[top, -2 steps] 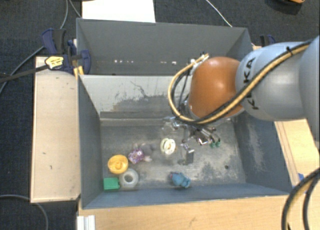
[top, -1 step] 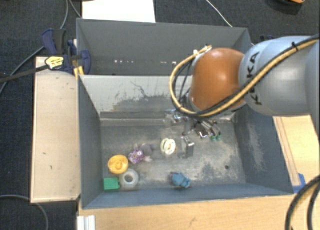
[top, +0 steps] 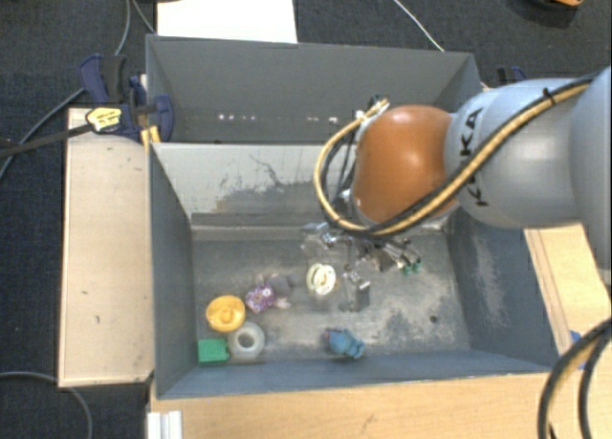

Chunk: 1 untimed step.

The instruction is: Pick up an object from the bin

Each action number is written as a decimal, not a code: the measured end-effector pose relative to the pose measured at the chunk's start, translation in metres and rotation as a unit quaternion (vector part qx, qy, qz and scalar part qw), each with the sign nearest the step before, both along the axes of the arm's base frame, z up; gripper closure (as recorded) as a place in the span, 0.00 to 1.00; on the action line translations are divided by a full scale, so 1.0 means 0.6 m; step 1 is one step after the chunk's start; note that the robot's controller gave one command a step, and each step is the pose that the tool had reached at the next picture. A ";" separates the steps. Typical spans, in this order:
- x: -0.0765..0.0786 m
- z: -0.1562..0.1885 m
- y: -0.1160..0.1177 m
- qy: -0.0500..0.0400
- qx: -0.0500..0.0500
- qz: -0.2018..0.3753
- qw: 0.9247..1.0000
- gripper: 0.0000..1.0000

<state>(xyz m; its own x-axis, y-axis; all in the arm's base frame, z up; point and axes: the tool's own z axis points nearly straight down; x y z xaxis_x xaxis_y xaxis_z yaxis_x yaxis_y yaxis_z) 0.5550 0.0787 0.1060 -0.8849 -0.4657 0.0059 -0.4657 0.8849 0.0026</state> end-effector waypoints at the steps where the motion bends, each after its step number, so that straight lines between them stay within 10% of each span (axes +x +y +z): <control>1: -0.004 -0.061 0.000 -0.007 0.002 0.121 0.993 0.00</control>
Offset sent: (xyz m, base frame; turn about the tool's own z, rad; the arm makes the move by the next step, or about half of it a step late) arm 0.0023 0.0006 -0.0360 -0.0712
